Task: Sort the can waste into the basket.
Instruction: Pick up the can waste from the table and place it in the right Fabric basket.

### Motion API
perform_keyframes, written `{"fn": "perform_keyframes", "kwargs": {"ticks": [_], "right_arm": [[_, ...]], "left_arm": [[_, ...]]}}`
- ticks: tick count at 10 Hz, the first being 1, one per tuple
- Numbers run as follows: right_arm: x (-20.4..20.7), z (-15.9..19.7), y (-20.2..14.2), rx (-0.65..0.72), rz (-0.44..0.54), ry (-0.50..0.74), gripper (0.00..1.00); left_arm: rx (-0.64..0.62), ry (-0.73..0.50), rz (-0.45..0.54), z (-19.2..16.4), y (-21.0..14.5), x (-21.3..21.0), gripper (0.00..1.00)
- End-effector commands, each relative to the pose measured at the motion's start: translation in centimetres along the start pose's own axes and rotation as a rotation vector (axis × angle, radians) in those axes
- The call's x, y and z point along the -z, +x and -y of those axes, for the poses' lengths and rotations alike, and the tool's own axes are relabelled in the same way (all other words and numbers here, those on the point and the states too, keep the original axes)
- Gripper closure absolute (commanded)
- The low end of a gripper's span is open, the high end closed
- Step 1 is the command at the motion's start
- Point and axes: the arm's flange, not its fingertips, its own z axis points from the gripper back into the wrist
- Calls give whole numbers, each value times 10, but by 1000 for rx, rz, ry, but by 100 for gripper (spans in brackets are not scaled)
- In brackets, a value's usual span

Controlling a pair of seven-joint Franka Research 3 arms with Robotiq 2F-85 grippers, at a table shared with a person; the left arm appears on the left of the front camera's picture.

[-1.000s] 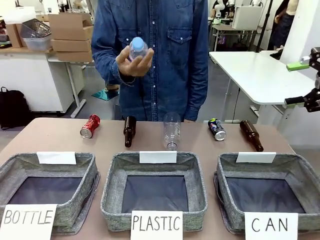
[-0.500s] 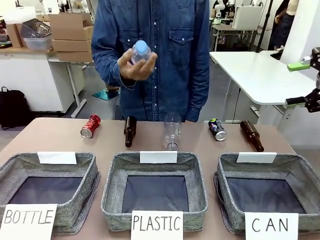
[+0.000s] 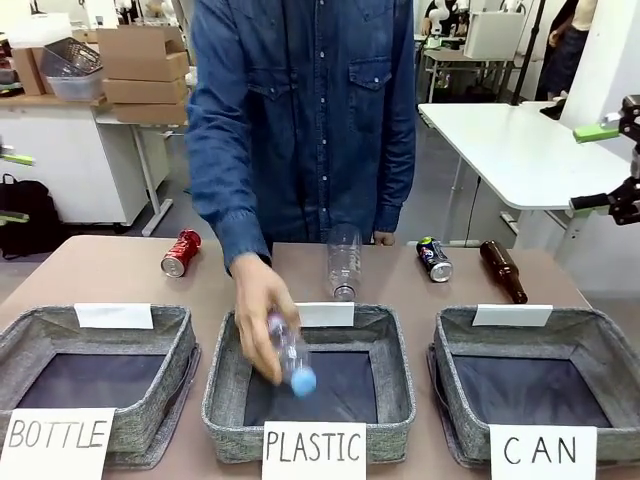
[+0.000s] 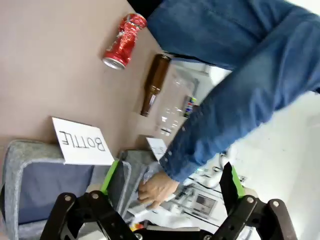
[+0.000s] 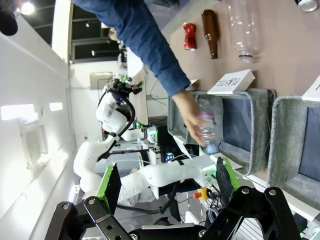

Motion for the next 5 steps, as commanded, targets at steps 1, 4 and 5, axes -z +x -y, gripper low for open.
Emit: {"fn": "perform_keyframes", "kwargs": {"ticks": [1, 4, 5], "right_arm": [[1, -3, 4, -27, 3, 27, 0], [1, -3, 4, -27, 3, 27, 0], [1, -3, 4, -27, 3, 27, 0]], "left_arm": [[25, 182, -28, 23, 2, 34, 0], [29, 90, -5, 14, 1, 23, 0], [29, 90, -5, 14, 1, 23, 0]]}}
